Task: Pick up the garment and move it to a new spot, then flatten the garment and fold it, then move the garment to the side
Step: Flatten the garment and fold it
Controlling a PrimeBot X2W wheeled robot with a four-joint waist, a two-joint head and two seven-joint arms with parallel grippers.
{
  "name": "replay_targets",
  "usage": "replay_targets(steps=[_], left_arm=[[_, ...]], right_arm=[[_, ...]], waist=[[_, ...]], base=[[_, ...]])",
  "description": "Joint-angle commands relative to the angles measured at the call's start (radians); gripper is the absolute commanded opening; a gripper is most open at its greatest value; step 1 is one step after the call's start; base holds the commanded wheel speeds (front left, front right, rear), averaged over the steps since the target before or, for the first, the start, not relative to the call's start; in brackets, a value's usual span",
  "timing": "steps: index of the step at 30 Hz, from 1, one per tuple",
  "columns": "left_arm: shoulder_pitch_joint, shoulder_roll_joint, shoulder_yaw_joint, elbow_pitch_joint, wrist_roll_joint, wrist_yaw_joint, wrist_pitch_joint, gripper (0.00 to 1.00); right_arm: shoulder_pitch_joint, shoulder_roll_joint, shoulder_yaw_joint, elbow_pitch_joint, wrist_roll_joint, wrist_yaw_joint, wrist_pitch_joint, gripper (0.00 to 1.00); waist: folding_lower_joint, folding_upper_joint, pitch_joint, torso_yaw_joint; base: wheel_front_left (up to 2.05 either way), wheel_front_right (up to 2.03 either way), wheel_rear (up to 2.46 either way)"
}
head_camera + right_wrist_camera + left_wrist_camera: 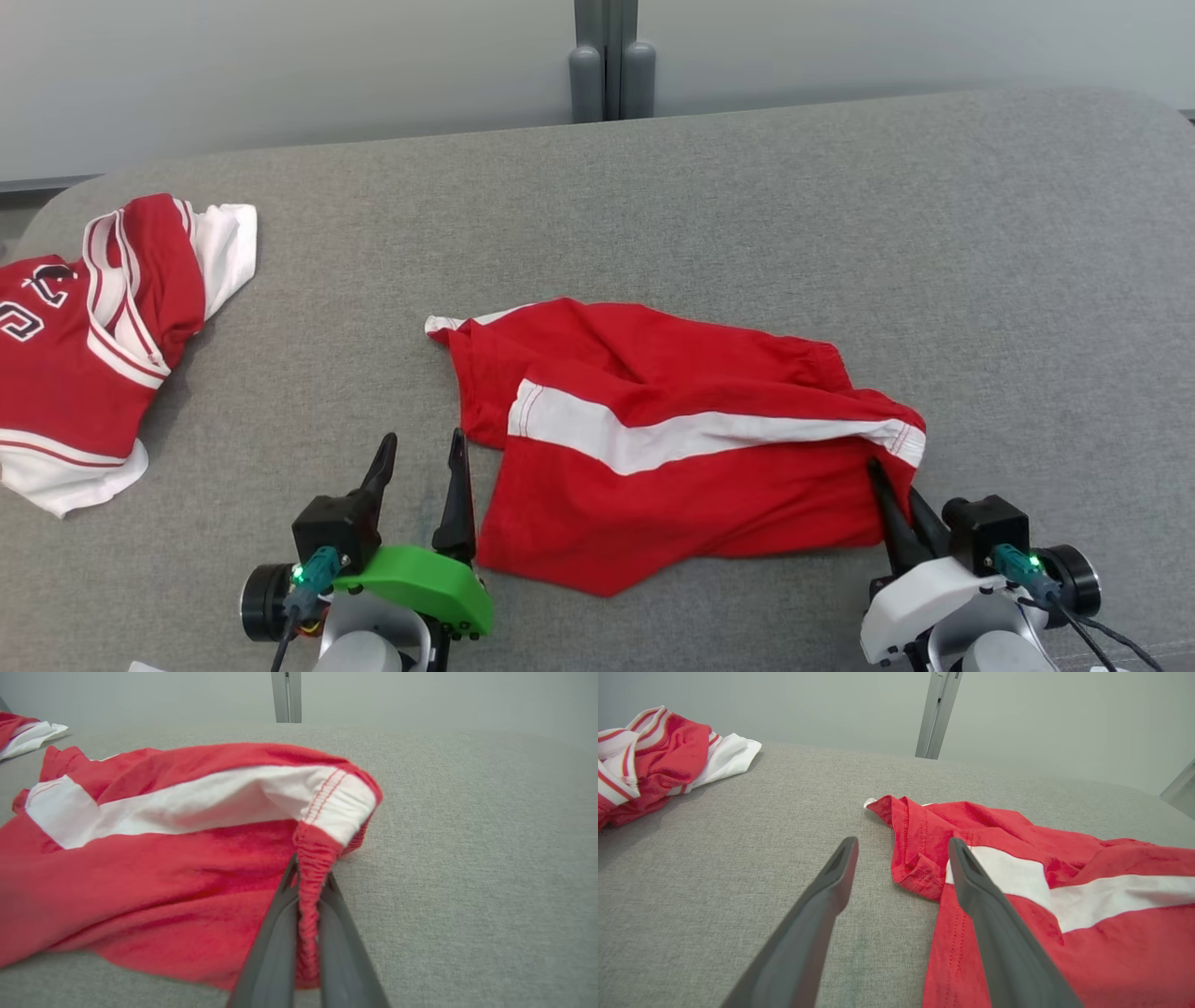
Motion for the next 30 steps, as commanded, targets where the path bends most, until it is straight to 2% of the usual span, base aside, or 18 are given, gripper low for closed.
replay_targets(steps=[1,2,3,5,6,11,21,30], left_arm=[[0.012,0.002,0.007,0.004,0.009,-0.005,0.0,1.0],[0.012,0.0,0.01,0.005,0.01,-0.007,0.0,1.0],[0.013,-0.001,0.013,0.006,0.012,-0.011,0.0,1.0],[0.014,-0.004,0.017,0.008,0.015,-0.014,0.0,1.0],[0.013,-0.005,0.02,0.008,0.016,-0.015,0.0,1.0],[0.014,-0.016,0.04,-0.005,0.031,-0.02,0.0,1.0],[0.024,-0.043,0.084,-0.058,0.074,-0.04,0.0,1.0],[0.068,-0.061,0.119,-0.042,0.127,-0.076,0.0,1.0]], right_arm=[[0.002,-0.003,-0.015,0.0,0.008,0.0,-0.003,0.0],[0.001,-0.003,-0.022,0.001,0.007,0.0,-0.003,0.0],[0.002,-0.004,-0.03,0.004,0.004,0.0,-0.003,0.05],[0.007,-0.003,-0.044,-0.001,0.001,0.0,-0.003,0.73],[0.009,-0.004,-0.052,-0.002,0.001,0.0,-0.003,1.0],[0.026,-0.004,-0.094,-0.054,0.011,0.0,-0.003,1.0],[0.035,-0.003,-0.157,-0.256,-0.02,0.0,-0.003,1.0],[0.006,-0.003,-0.121,-0.218,0.0,0.0,-0.003,1.0]], waist=[[0.0,0.0,0.002,-0.008],[0.0,0.0,0.002,-0.01],[0.0,0.0,0.003,-0.011],[0.0,0.0,0.004,-0.011],[0.0,0.0,0.006,-0.01],[0.0,0.0,0.003,-0.013],[0.0,0.0,-0.033,-0.018],[0.0,0.0,-0.067,0.01]], base=[[0.0,0.0,0.0],[0.0,0.0,0.0],[0.0,0.0,0.0],[0.0,0.0,0.0],[0.0,0.0,0.0],[0.0,0.0,0.0],[0.0,0.0,0.0],[0.0,0.0,0.0]])
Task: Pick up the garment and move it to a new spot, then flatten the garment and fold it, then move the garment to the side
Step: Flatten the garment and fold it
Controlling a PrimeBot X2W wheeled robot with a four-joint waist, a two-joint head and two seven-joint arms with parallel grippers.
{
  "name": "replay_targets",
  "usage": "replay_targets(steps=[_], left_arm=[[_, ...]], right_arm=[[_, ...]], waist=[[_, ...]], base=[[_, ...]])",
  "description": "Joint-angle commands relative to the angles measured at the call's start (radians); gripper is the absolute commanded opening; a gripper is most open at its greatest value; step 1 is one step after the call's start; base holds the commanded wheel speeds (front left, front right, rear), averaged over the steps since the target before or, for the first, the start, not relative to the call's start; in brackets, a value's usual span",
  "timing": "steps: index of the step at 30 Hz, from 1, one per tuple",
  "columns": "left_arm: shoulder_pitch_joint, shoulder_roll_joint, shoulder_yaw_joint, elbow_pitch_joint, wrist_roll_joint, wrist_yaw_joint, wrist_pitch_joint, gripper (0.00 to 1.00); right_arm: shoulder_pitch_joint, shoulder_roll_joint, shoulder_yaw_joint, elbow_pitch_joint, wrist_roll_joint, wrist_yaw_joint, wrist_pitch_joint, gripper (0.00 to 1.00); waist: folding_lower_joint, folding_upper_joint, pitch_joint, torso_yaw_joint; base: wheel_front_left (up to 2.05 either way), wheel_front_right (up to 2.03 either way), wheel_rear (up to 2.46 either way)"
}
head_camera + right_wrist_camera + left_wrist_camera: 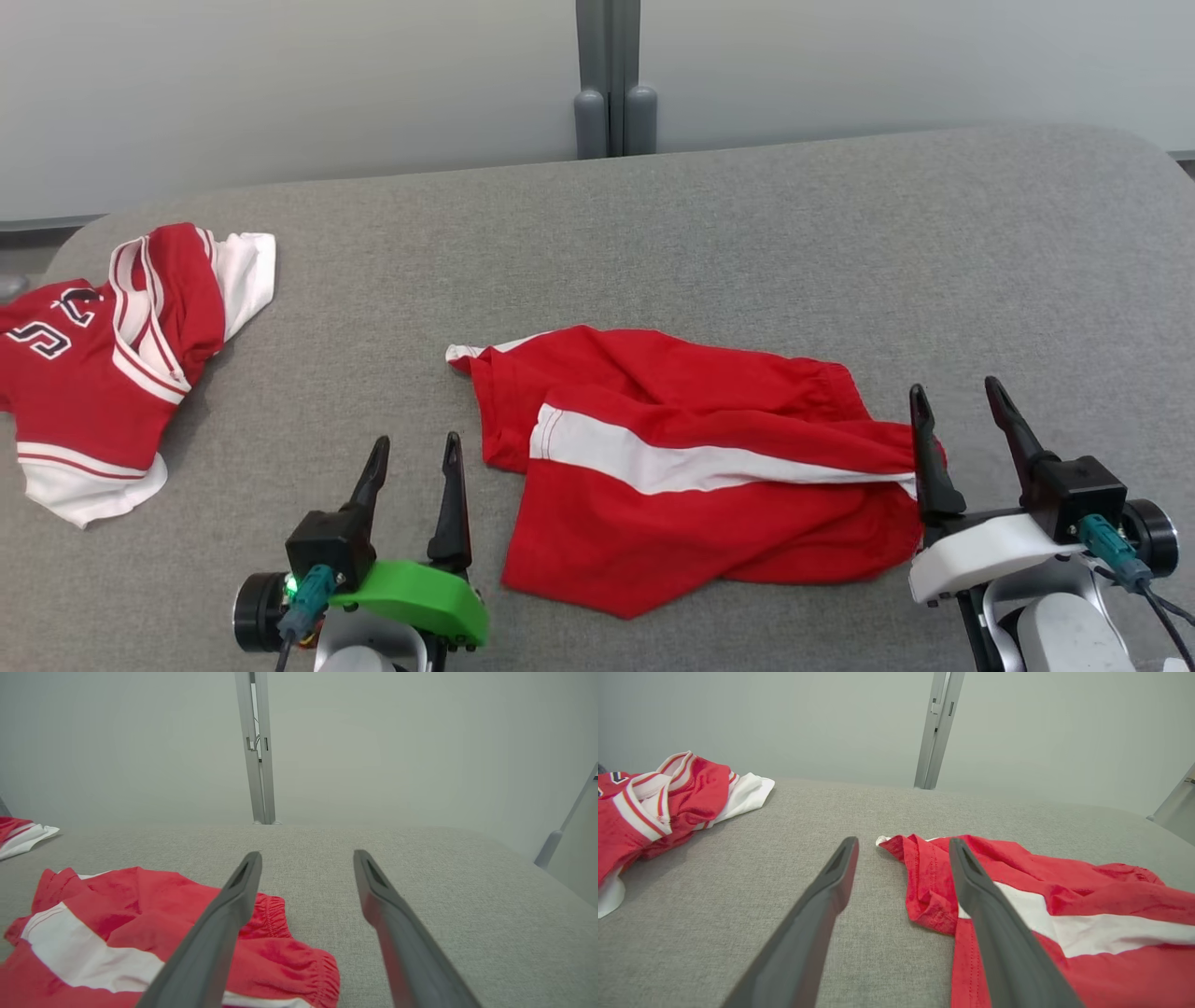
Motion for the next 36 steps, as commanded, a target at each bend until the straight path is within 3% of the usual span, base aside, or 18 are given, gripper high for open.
replay_targets(steps=[1,18,24,31,36], left_arm=[[0.02,0.001,0.009,0.008,0.017,-0.006,0.0,1.0],[0.052,-0.007,0.041,0.012,0.066,-0.021,-0.001,1.0],[0.003,-0.006,-0.007,0.056,0.102,-0.056,0.002,1.0],[-0.156,0.0,-0.111,0.185,0.112,-0.162,0.183,1.0],[-0.263,-0.002,-0.128,0.279,0.06,-0.195,0.326,1.0]], right_arm=[[-0.014,-0.003,0.006,0.008,0.008,0.0,-0.003,1.0],[0.014,-0.003,0.035,0.041,0.035,0.0,-0.003,1.0],[0.005,-0.003,0.041,0.036,0.033,0.0,-0.003,1.0],[-0.017,-0.003,0.035,0.032,0.017,0.0,-0.003,1.0],[-0.022,-0.003,0.019,0.036,0.018,0.0,-0.003,1.0]], waist=[[0.0,0.0,-0.01,0.011],[0.0,0.0,-0.035,0.02],[0.0,0.0,-0.02,0.008],[0.0,0.0,0.019,-0.041],[0.0,0.0,0.047,-0.085]], base=[[0.0,0.0,0.0],[0.0,0.0,0.0],[0.0,0.0,0.0],[0.0,0.0,0.0],[0.0,0.0,0.0]])
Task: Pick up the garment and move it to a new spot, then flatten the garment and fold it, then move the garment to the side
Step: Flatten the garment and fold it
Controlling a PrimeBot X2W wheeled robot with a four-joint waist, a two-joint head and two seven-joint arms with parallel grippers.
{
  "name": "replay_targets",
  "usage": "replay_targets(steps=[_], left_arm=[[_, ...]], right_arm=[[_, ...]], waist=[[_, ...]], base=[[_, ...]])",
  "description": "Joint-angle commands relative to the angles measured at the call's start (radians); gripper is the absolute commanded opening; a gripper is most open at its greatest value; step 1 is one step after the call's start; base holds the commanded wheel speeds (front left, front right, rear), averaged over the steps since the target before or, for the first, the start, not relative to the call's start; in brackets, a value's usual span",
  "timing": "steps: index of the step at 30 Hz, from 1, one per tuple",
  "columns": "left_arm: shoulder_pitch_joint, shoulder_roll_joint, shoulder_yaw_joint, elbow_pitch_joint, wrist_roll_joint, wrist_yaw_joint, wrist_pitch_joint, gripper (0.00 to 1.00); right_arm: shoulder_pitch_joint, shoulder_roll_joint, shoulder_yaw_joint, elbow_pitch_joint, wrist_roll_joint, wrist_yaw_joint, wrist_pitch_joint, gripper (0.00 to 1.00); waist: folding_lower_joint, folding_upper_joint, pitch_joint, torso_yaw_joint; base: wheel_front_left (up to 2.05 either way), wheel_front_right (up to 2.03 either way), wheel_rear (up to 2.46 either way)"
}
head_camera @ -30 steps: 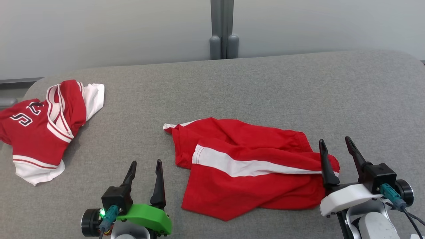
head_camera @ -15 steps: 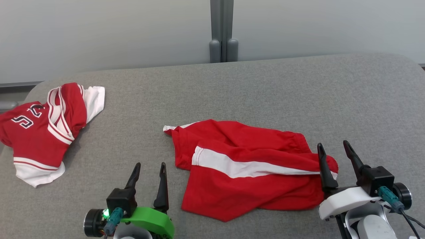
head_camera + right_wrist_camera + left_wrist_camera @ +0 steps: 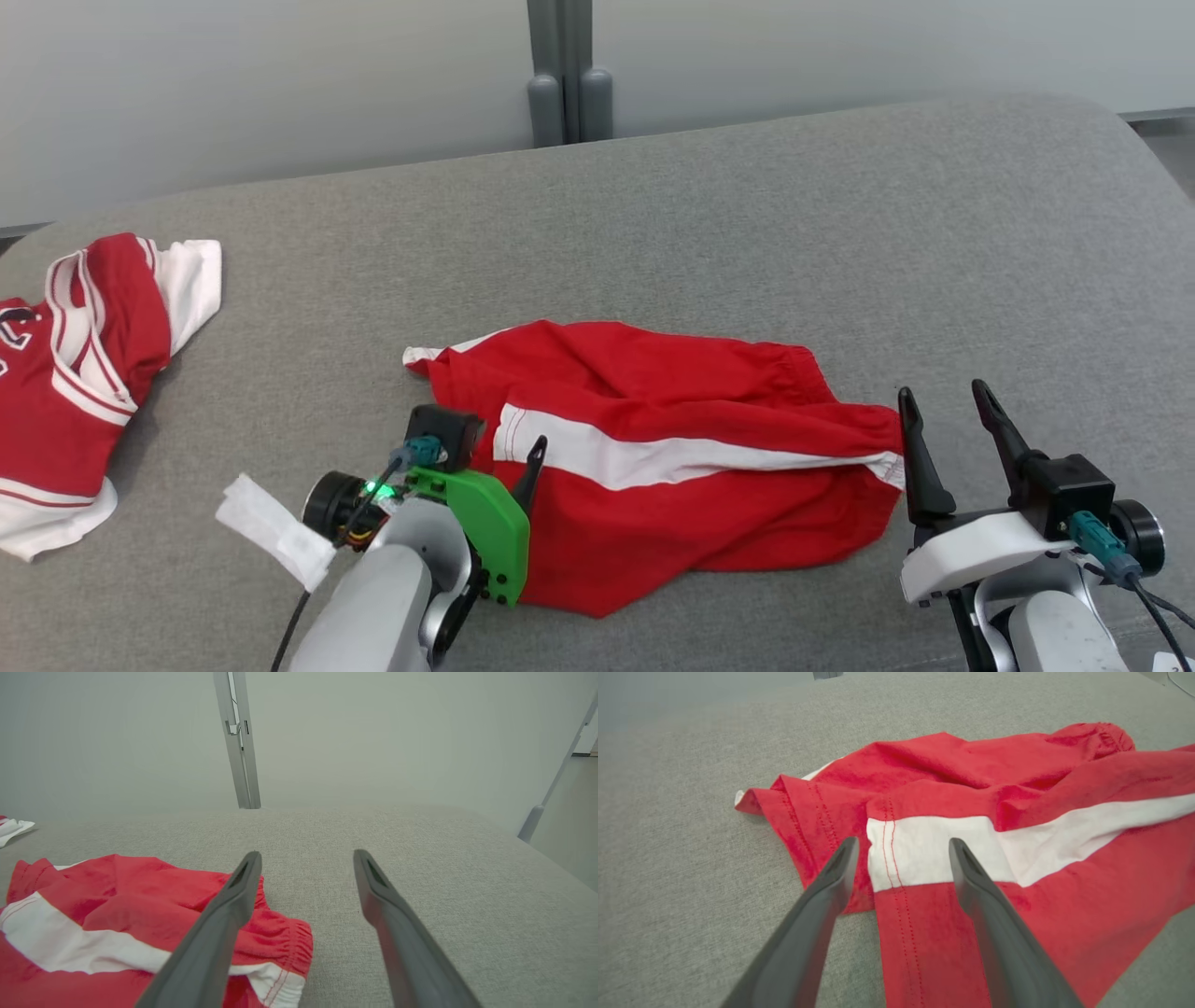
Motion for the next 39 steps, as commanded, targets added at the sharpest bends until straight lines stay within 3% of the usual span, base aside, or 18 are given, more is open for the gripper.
replay_targets(steps=[1,5,11,21,24,32,39], left_arm=[[-0.027,0.003,0.001,0.023,-0.013,-0.008,0.028,1.0],[-0.075,0.008,0.022,0.085,-0.071,-0.018,0.093,1.0],[-0.103,0.018,0.06,0.13,-0.121,-0.016,0.106,1.0],[-0.063,0.019,0.043,0.094,-0.164,-0.025,0.109,0.98],[-0.054,0.023,0.039,0.069,-0.171,-0.025,0.117,0.51],[-0.03,0.047,0.04,0.025,-0.176,-0.005,0.139,0.0],[-0.016,0.055,0.042,-0.001,-0.176,0.014,0.127,0.0]], right_arm=[[-0.008,-0.003,-0.003,-0.001,-0.001,0.0,-0.003,1.0],[-0.008,-0.003,-0.011,0.0,-0.003,0.0,-0.003,1.0],[0.007,-0.003,-0.032,-0.006,-0.009,0.0,-0.003,1.0],[0.029,-0.003,-0.045,-0.017,-0.013,0.0,-0.003,1.0],[0.037,-0.003,-0.048,-0.023,-0.011,0.0,-0.003,1.0],[0.061,-0.003,-0.04,-0.012,-0.005,0.0,-0.003,1.0],[0.077,-0.003,0.031,0.016,0.056,0.0,-0.003,1.0]], waist=[[0.0,0.0,0.029,-0.039],[0.0,0.0,0.043,-0.072],[0.0,0.0,0.051,-0.096],[0.0,0.0,0.042,-0.095],[0.0,0.0,0.045,-0.093],[0.0,0.0,0.052,-0.086],[0.0,0.0,0.056,-0.08]], base=[[0.0,0.0,0.0],[0.0,0.0,0.0],[0.0,0.0,0.0],[0.0,0.0,0.0],[0.0,0.0,0.0],[0.0,0.0,0.0],[0.0,0.0,0.0]])
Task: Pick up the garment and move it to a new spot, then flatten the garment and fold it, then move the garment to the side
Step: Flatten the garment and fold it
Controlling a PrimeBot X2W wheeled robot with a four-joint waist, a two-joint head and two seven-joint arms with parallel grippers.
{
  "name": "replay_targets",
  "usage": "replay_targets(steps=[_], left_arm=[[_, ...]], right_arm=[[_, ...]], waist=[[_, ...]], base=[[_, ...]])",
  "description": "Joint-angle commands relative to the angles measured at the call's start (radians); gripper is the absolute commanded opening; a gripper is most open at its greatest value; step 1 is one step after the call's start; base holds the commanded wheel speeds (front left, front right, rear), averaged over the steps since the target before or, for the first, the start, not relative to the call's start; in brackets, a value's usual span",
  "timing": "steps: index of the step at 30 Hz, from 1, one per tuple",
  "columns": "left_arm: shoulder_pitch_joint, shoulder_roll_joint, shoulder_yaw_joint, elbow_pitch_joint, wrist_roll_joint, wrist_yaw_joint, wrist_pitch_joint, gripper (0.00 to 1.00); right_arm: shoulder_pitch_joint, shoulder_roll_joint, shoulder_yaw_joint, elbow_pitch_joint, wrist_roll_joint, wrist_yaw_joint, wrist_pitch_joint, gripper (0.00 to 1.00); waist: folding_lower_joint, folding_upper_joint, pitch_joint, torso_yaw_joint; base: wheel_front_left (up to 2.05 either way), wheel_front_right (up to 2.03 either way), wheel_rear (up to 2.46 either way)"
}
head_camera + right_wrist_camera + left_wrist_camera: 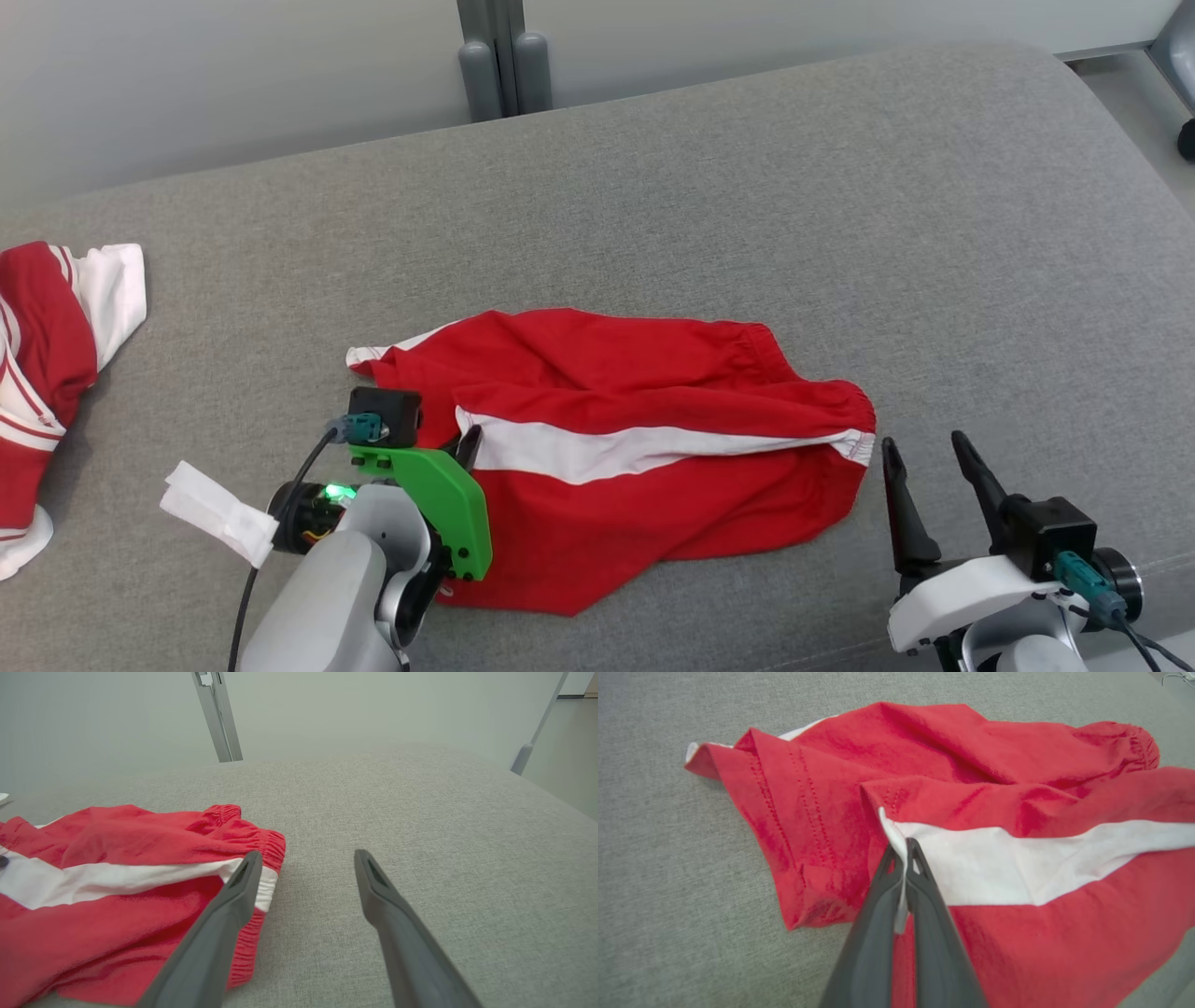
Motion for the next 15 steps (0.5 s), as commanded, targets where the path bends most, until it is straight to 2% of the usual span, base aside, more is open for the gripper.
replay_targets(steps=[1,15], left_arm=[[0.015,0.01,0.004,-0.009,0.005,0.008,-0.01,0.0],[0.054,0.004,-0.002,-0.08,-0.009,0.031,-0.043,0.0]], right_arm=[[0.01,-0.003,0.013,0.01,0.006,0.0,-0.003,1.0],[-0.113,-0.003,0.101,0.204,0.114,0.0,-0.002,1.0]], waist=[[0.0,0.0,0.001,0.002],[0.0,0.0,0.01,0.038]], base=[[0.0,0.0,0.0],[0.0,0.0,0.0]])
